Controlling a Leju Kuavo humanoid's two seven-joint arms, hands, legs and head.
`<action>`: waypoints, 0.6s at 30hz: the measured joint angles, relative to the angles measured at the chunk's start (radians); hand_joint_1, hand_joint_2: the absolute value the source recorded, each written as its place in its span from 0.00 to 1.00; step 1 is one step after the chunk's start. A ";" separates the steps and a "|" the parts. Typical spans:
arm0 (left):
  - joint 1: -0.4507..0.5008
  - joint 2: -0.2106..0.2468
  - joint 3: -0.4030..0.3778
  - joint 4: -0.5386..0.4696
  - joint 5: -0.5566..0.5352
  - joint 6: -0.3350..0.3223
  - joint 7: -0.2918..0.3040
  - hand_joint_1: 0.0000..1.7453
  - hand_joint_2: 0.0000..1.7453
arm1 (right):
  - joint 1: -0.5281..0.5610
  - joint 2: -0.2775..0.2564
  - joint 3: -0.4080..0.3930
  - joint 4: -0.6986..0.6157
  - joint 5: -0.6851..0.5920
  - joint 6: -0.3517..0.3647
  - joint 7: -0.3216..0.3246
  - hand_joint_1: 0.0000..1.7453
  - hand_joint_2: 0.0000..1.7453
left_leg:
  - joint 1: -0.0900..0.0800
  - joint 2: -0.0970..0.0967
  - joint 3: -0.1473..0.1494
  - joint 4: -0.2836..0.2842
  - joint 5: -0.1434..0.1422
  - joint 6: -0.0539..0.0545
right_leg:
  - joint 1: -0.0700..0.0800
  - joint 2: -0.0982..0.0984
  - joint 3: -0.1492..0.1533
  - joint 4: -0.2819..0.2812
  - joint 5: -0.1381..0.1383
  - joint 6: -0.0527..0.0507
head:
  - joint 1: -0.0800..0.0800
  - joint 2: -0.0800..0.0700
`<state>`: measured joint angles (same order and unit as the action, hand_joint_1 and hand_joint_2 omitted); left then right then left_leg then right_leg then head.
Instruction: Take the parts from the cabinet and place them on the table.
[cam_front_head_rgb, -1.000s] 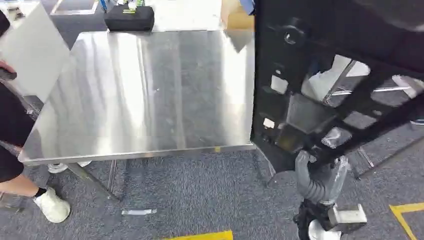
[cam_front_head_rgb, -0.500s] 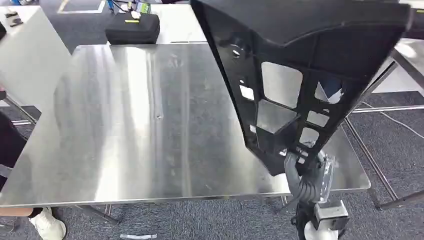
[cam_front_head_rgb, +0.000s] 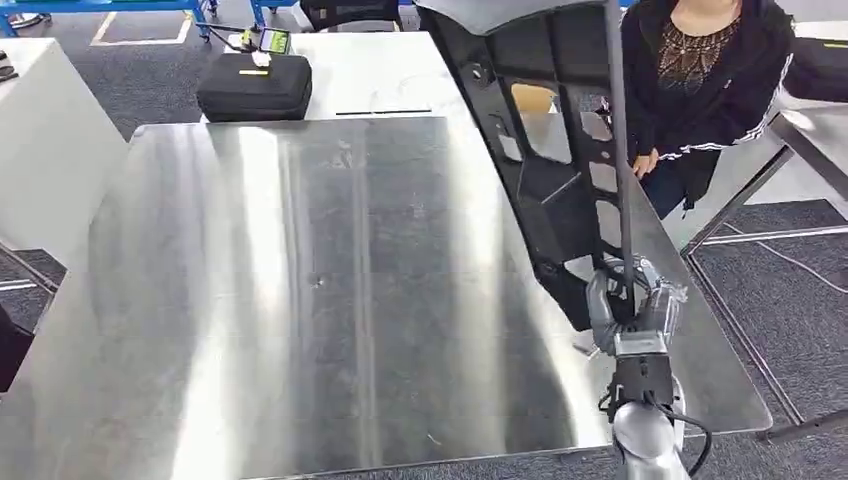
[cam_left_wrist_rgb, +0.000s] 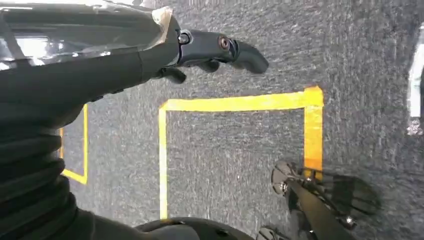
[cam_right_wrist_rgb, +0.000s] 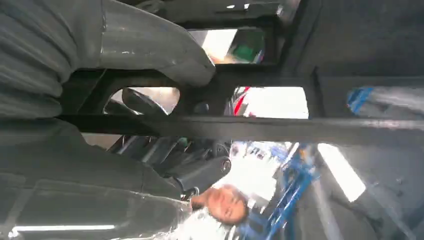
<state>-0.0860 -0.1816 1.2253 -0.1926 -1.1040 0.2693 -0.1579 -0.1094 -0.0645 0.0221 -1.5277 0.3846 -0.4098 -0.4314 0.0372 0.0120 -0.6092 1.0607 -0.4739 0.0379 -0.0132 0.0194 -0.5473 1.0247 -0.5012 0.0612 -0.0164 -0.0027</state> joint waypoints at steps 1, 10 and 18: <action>-0.003 -0.001 -0.003 0.000 -0.003 -0.002 0.000 0.00 1.00 | -0.022 -0.010 -0.018 0.028 0.025 -0.017 0.013 1.00 1.00 | -0.002 -0.001 0.003 -0.004 -0.001 0.004 | 0.000 -0.010 -0.018 0.036 -0.015 0.000 | 0.002 0.000; -0.004 0.001 -0.017 0.000 -0.017 -0.013 0.002 0.00 1.00 | -0.207 -0.103 -0.144 0.388 0.323 -0.156 0.118 1.00 1.00 | -0.014 -0.022 0.041 -0.007 -0.048 0.012 | 0.000 -0.018 -0.116 0.002 0.099 0.026 | 0.008 0.000; -0.009 0.000 -0.022 0.000 -0.028 -0.014 -0.003 0.00 1.00 | -0.394 -0.184 -0.202 0.718 0.449 -0.230 0.175 1.00 1.00 | -0.025 -0.018 -0.026 0.153 -0.142 -0.014 | -0.004 -0.017 -0.066 -0.011 0.070 -0.041 | 0.003 0.000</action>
<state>-0.0953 -0.1812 1.2032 -0.1926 -1.1318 0.2556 -0.1613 -0.5038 -0.2483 -0.1796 -0.8094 0.8339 -0.6397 -0.2560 0.0126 -0.0056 -0.6354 1.2138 -0.6163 0.0240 -0.0173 0.0026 -0.6130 1.0141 -0.4313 0.0200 -0.0133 -0.0027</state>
